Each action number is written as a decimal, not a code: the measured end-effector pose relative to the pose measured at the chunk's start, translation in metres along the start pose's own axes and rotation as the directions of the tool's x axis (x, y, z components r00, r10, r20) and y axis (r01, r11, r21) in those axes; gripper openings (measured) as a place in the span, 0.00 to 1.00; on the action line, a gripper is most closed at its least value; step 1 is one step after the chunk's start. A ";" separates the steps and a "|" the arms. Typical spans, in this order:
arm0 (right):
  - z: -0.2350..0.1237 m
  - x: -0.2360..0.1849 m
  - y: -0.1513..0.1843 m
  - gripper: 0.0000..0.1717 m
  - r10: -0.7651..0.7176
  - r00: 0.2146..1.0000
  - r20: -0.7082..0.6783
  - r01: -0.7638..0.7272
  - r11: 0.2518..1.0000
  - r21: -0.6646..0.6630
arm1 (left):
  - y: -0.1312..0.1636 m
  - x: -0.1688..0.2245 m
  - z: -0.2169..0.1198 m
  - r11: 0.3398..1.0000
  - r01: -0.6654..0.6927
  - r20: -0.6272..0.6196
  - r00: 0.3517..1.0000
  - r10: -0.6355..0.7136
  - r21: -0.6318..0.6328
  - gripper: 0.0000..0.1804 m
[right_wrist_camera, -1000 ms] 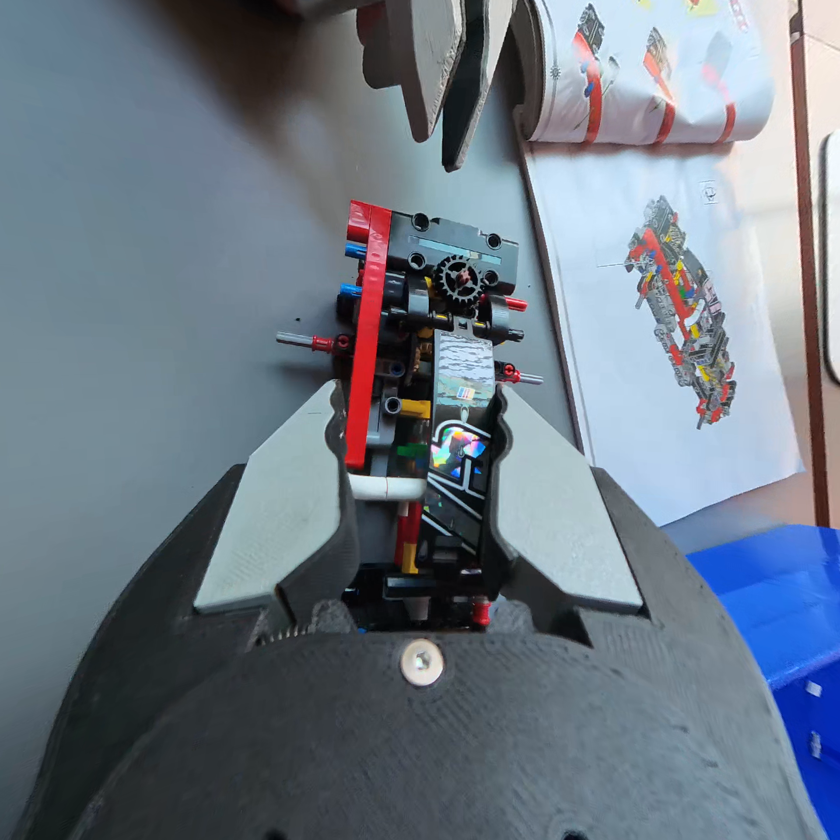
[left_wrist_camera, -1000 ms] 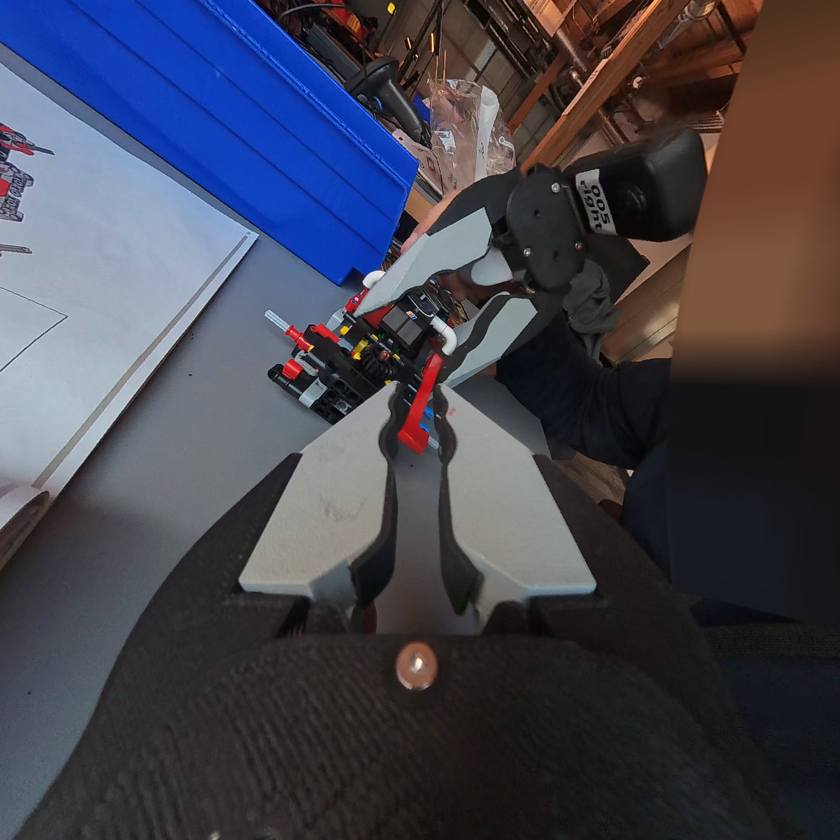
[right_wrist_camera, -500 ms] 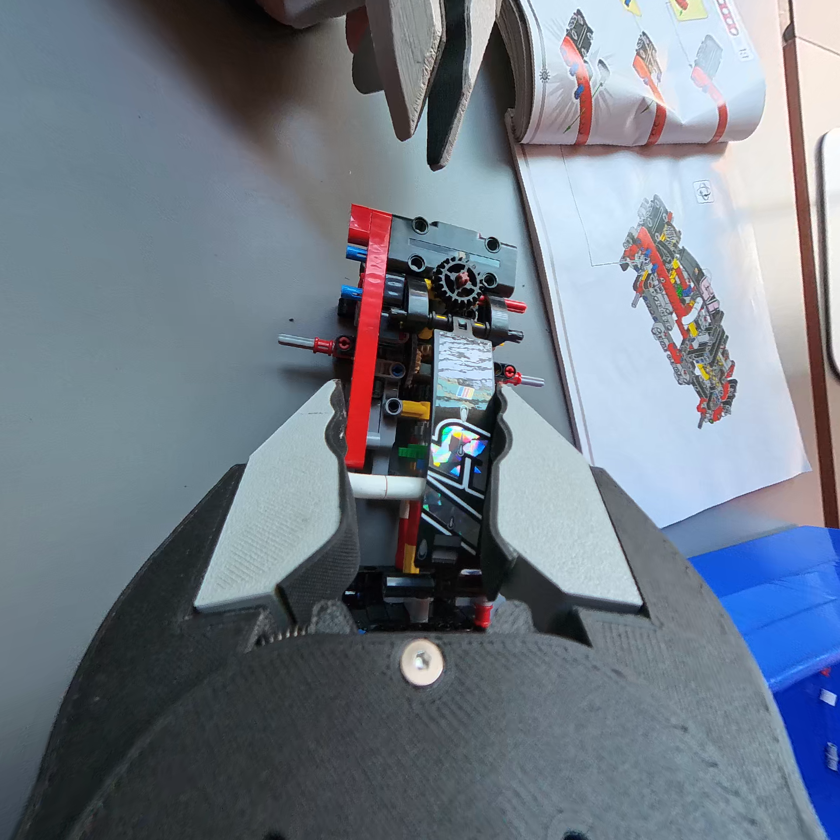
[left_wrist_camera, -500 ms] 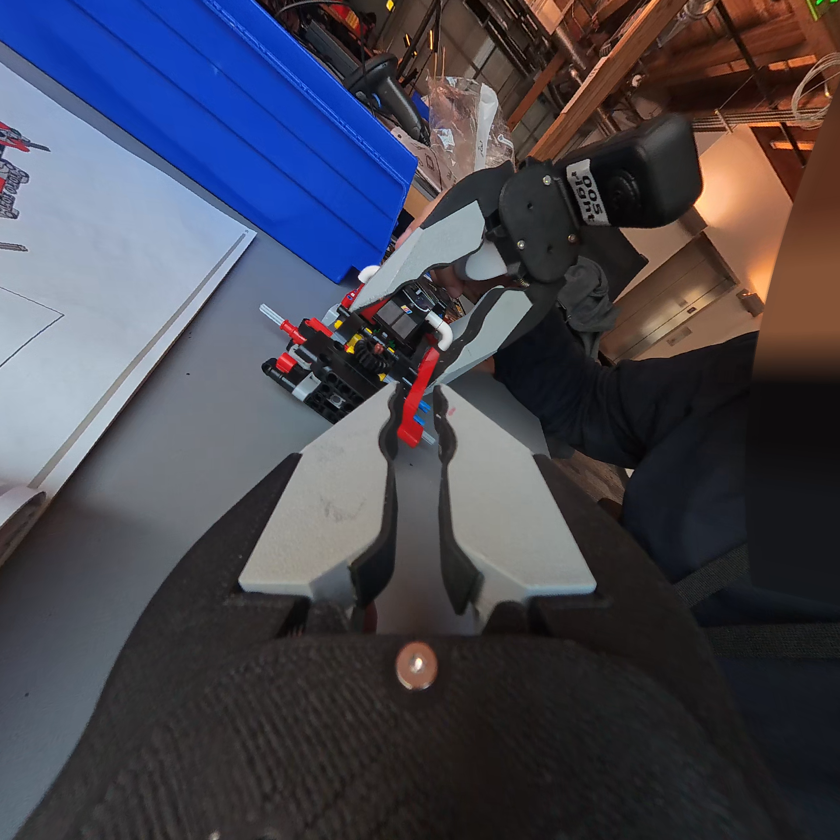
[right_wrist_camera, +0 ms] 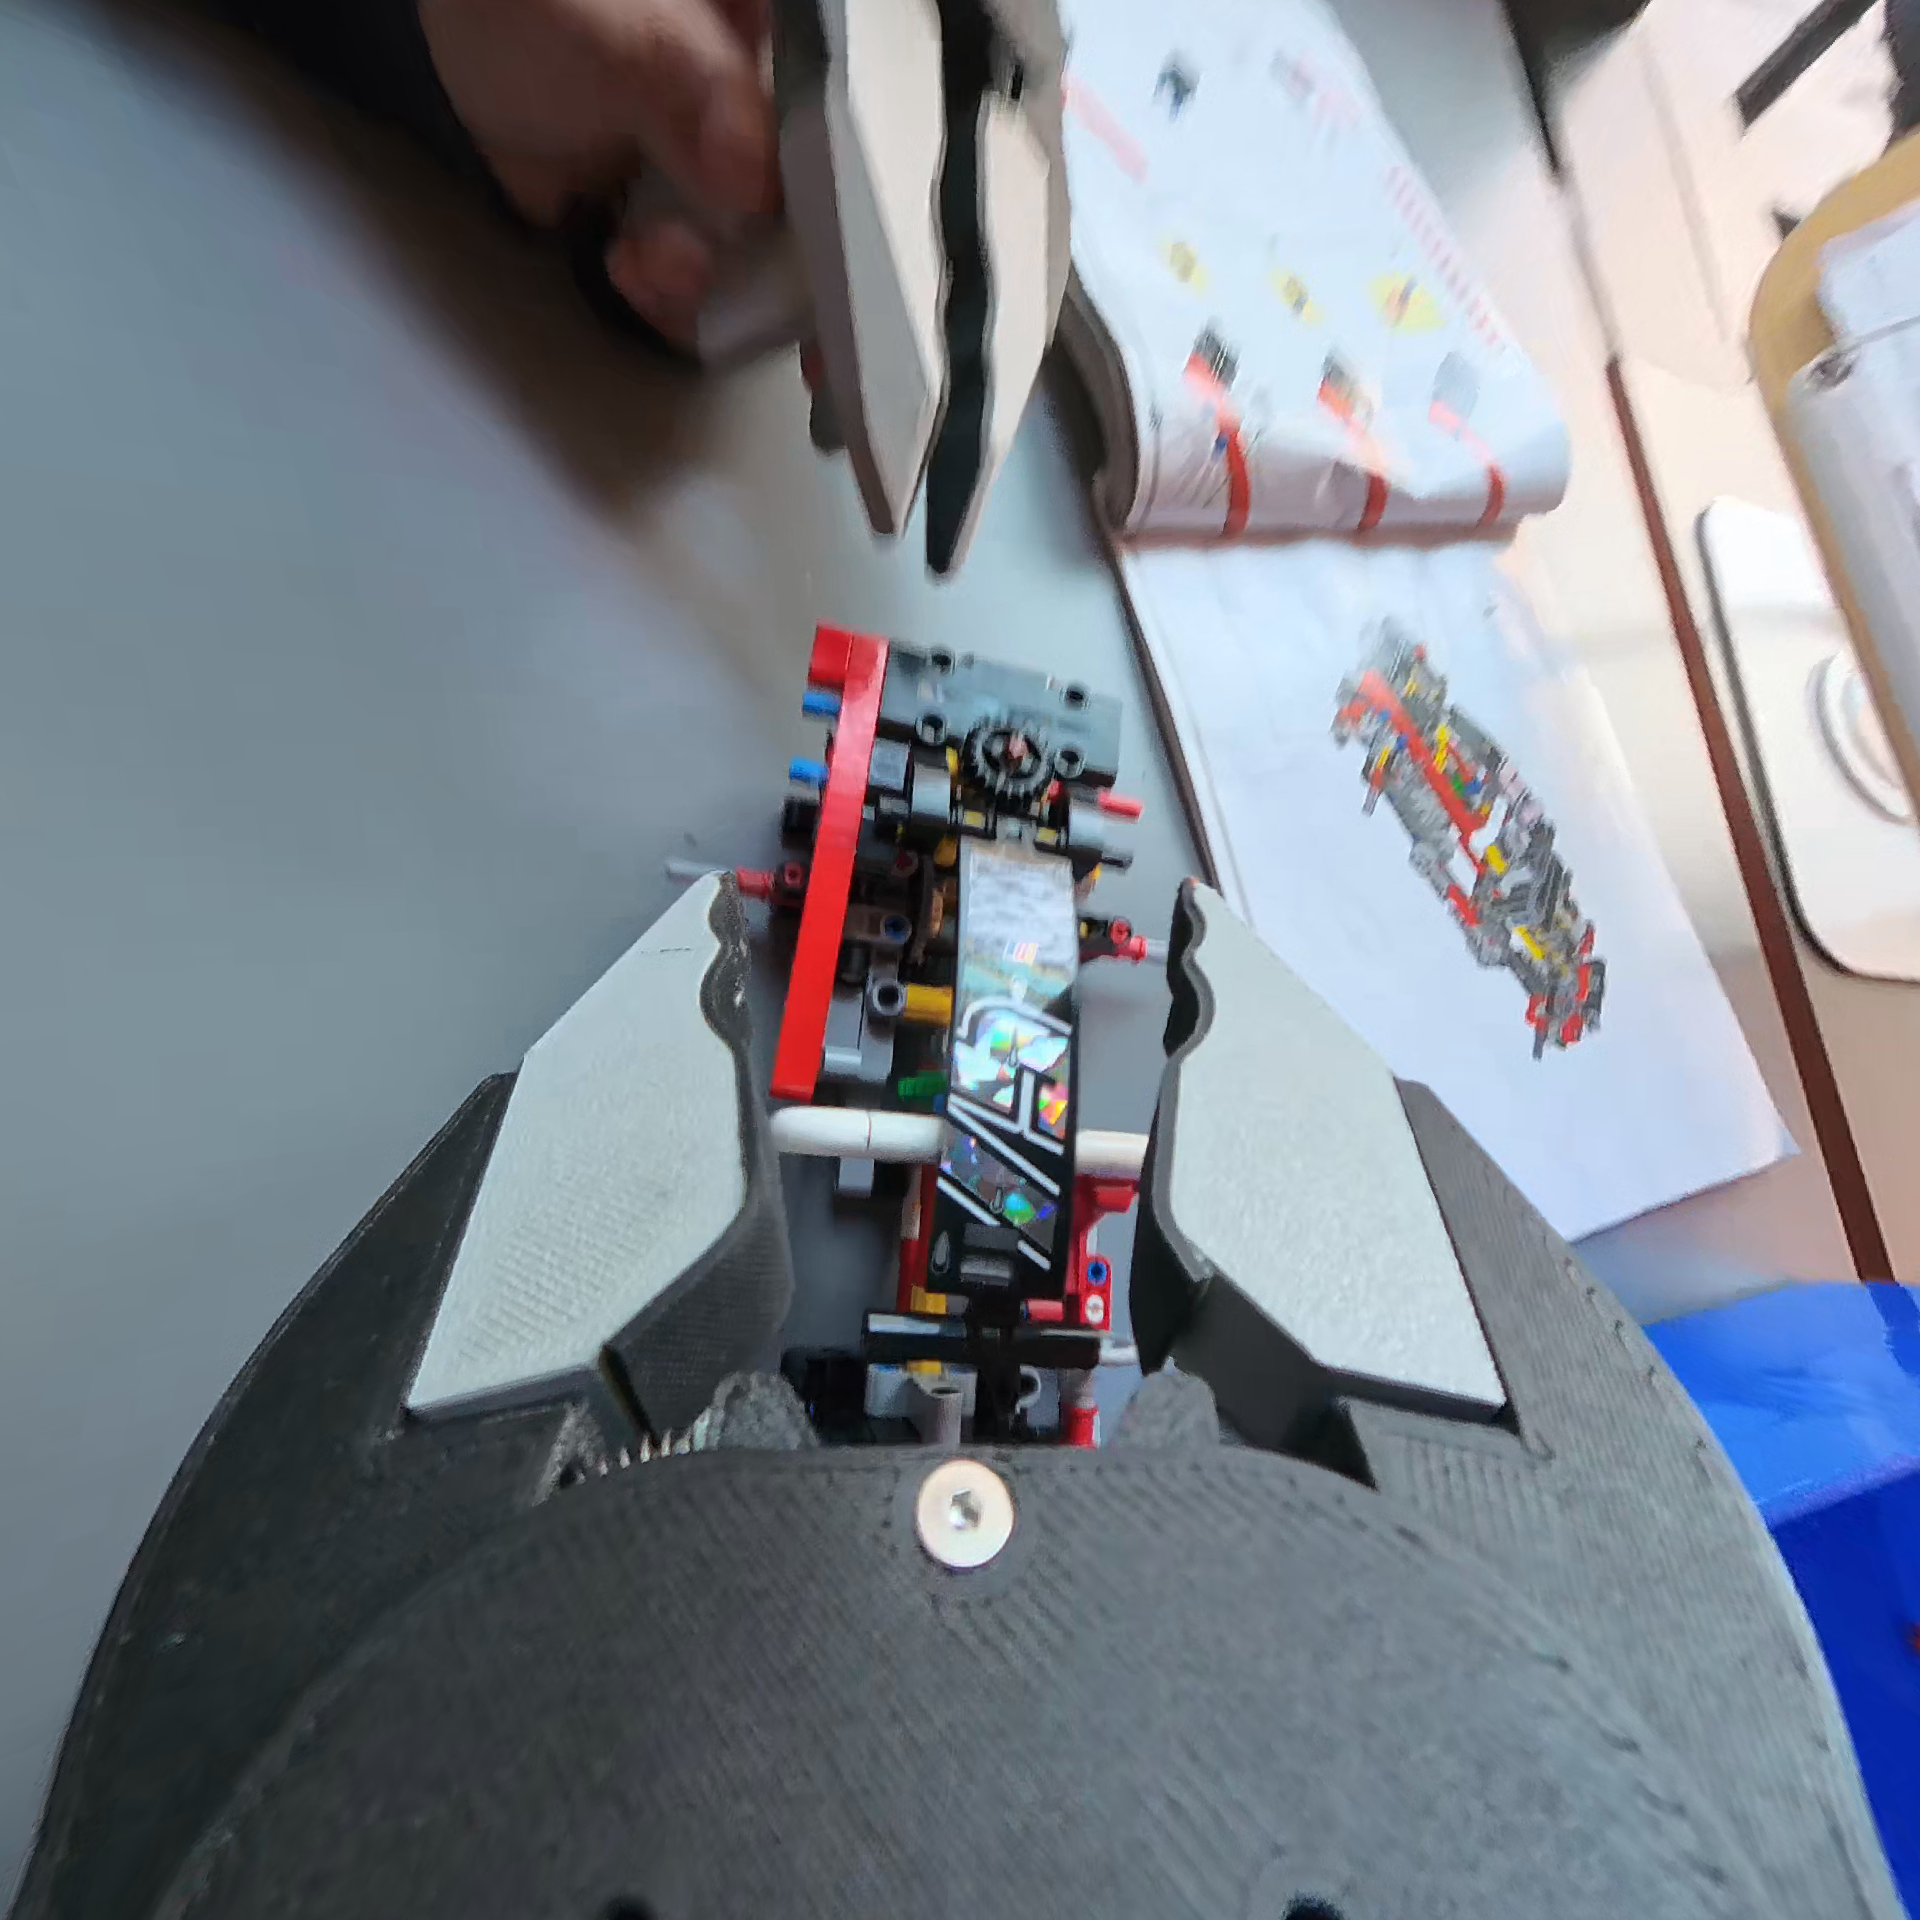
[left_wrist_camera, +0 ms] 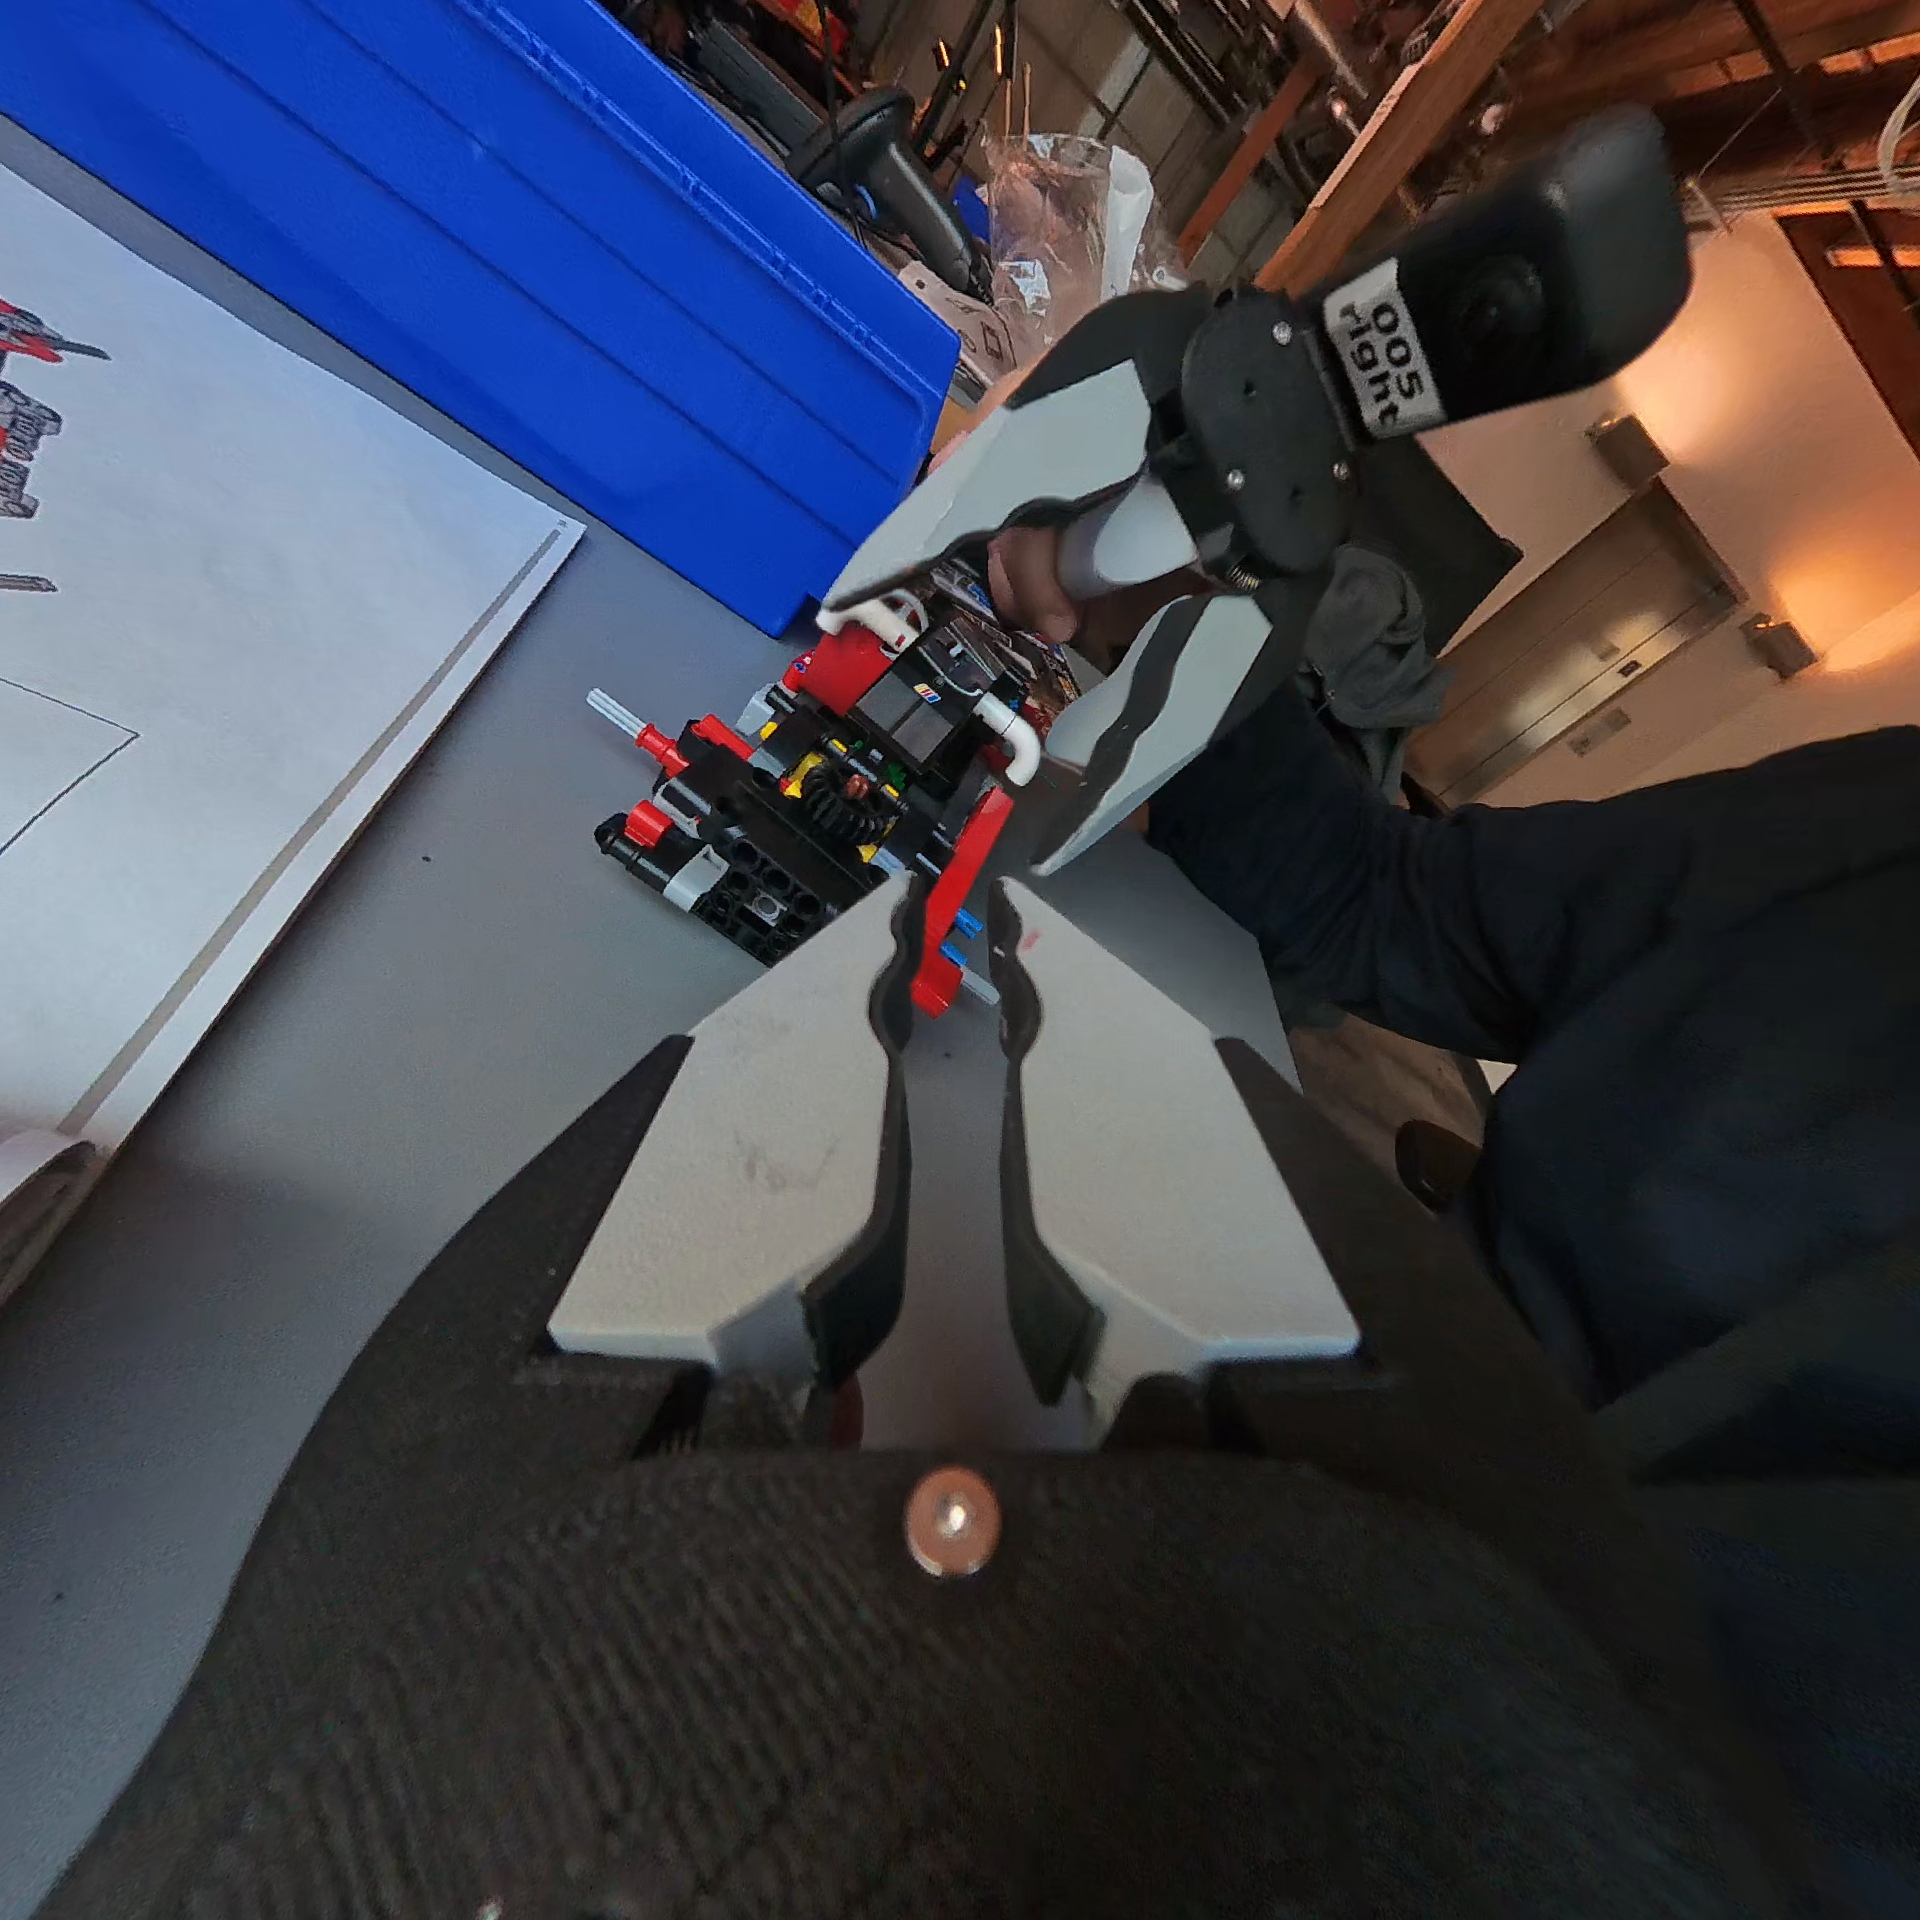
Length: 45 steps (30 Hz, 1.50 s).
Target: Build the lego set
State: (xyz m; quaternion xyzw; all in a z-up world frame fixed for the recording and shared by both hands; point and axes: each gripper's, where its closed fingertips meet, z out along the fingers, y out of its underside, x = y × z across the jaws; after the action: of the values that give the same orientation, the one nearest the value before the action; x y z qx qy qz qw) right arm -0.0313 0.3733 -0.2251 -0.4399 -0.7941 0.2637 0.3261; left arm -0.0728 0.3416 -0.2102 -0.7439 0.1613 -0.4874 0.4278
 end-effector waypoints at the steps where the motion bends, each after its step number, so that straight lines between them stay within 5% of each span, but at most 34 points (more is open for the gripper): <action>1: -0.004 0.001 -0.006 0.46 0.011 1.000 0.004 -0.012 0.999 0.039 | 0.001 0.000 0.000 1.000 -0.006 0.003 1.000 0.006 -0.004 0.05; 8: -0.027 0.012 -0.039 0.42 0.101 0.995 0.023 -0.103 0.951 0.291 | 0.004 0.002 0.004 0.997 -0.070 0.039 0.997 0.072 -0.036 0.04; 21: -0.039 0.043 -0.042 0.37 0.240 0.962 -0.131 -0.165 0.892 0.420 | 0.000 -0.004 0.002 0.954 -0.292 0.230 0.926 0.300 -0.070 0.05; 26: -0.050 0.070 -0.032 0.23 0.309 0.880 -0.361 -0.163 0.910 0.380 | -0.012 -0.016 -0.007 0.933 -0.354 0.361 0.864 0.351 -0.059 0.09; 35: -0.036 0.073 -0.037 0.09 0.303 0.787 -0.538 -0.176 0.945 0.275 | -0.026 -0.027 -0.015 0.894 -0.446 0.480 0.774 0.413 -0.048 0.16; 45: -0.040 0.074 -0.030 0.00 0.380 0.771 -0.511 -0.224 0.913 0.342 | -0.023 -0.028 -0.012 0.889 -0.452 0.476 0.769 0.426 -0.066 0.16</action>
State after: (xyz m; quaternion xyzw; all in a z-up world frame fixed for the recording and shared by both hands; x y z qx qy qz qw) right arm -0.0469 0.4283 -0.1572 -0.5740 -0.5369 0.2725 0.5549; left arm -0.1004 0.3673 -0.2065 -0.7707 0.2071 -0.1788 0.5754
